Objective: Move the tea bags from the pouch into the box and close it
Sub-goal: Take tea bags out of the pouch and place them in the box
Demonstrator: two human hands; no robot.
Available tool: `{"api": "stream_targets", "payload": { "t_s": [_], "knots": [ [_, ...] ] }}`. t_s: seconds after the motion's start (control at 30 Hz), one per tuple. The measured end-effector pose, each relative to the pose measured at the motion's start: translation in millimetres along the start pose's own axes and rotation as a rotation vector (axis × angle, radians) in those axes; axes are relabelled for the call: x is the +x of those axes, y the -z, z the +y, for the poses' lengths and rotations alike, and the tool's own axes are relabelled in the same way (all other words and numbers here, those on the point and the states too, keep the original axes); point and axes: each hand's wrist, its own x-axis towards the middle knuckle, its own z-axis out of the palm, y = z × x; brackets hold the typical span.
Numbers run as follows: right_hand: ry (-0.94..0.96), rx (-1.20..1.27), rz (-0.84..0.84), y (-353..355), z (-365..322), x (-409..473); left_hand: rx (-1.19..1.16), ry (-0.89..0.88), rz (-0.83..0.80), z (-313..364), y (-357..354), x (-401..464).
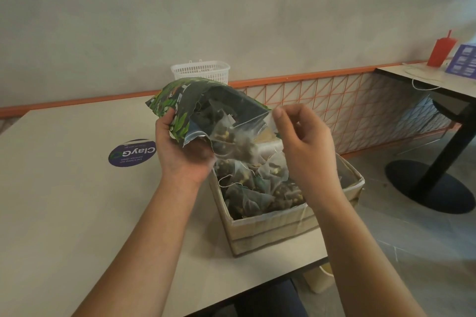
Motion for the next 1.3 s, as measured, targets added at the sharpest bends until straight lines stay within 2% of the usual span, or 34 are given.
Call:
{"api": "stream_targets", "payload": {
  "t_s": [0.13,0.33,0.53,0.73,0.97,1.3],
  "knots": [
    [-0.045,-0.102,-0.160,-2,1,6,0.007,0.015,0.063,-3,-8,-7],
    [-0.162,0.087,-0.113,12,-8,12,0.020,0.012,0.032,-5,-5,-7],
    [-0.281,0.187,-0.166,25,-6,16,0.035,0.010,0.048,-7,-3,-5],
    [-0.308,0.247,-0.068,41,1,19,0.024,0.010,0.028,-10,-3,-4],
    [-0.253,0.341,0.062,61,3,30,0.017,0.013,0.028,-10,0,0],
    [-0.293,0.249,0.069,56,36,38,0.024,0.003,0.032,-9,1,1]
  ]
}}
